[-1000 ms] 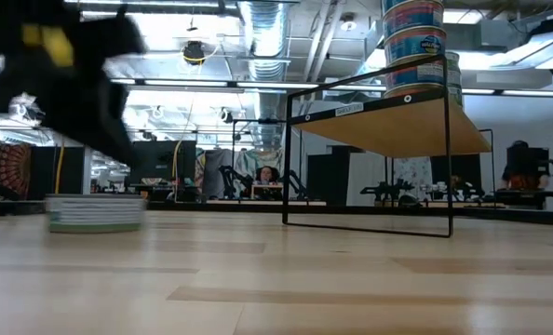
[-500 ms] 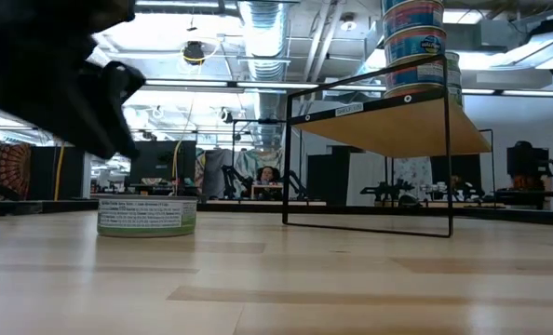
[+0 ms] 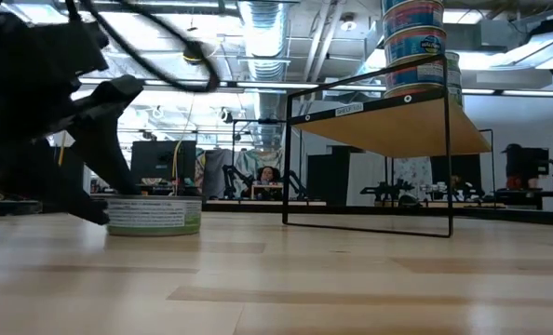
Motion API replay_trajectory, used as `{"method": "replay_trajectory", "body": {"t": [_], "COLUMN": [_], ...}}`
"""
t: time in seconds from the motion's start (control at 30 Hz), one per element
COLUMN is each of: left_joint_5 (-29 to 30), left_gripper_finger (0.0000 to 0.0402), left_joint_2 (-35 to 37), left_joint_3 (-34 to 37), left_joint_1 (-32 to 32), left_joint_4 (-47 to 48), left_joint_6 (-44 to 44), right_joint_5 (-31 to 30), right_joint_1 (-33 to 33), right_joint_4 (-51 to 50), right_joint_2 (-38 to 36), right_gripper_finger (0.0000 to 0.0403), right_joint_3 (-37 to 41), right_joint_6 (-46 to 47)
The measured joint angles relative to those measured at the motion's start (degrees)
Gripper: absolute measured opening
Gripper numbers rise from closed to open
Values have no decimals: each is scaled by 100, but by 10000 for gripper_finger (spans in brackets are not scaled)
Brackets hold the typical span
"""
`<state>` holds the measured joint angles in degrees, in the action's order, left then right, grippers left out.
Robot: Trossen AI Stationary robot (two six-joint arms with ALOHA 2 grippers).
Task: Stack canned seafood by type on shelf
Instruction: Stack the green tuna can on the shelf
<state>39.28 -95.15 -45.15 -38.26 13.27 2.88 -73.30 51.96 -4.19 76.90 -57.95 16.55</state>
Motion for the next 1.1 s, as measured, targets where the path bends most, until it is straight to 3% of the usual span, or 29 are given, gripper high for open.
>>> {"method": "replay_trajectory", "body": {"t": [0.13,0.33,0.8,1.1], "left_joint_5": [680,1048,577,247], "left_gripper_finger": [115,14,0,0], "left_joint_2": [-239,-516,-500,-499], "left_joint_3": [0,-22,-8,-621], "left_joint_1": [-57,-26,-162,-162], "left_joint_4": [27,55,33,333], "left_joint_6": [-230,138,956,939], "right_joint_5": [0,2,0,2], "right_joint_1": [0,0,0,0], "right_joint_4": [-2,-2,7,31], "right_joint_2": [0,2,2,2], "right_gripper_finger": [271,271,271,271], "right_joint_3": [0,0,13,17], "right_joint_6": [9,8,60,106]}}
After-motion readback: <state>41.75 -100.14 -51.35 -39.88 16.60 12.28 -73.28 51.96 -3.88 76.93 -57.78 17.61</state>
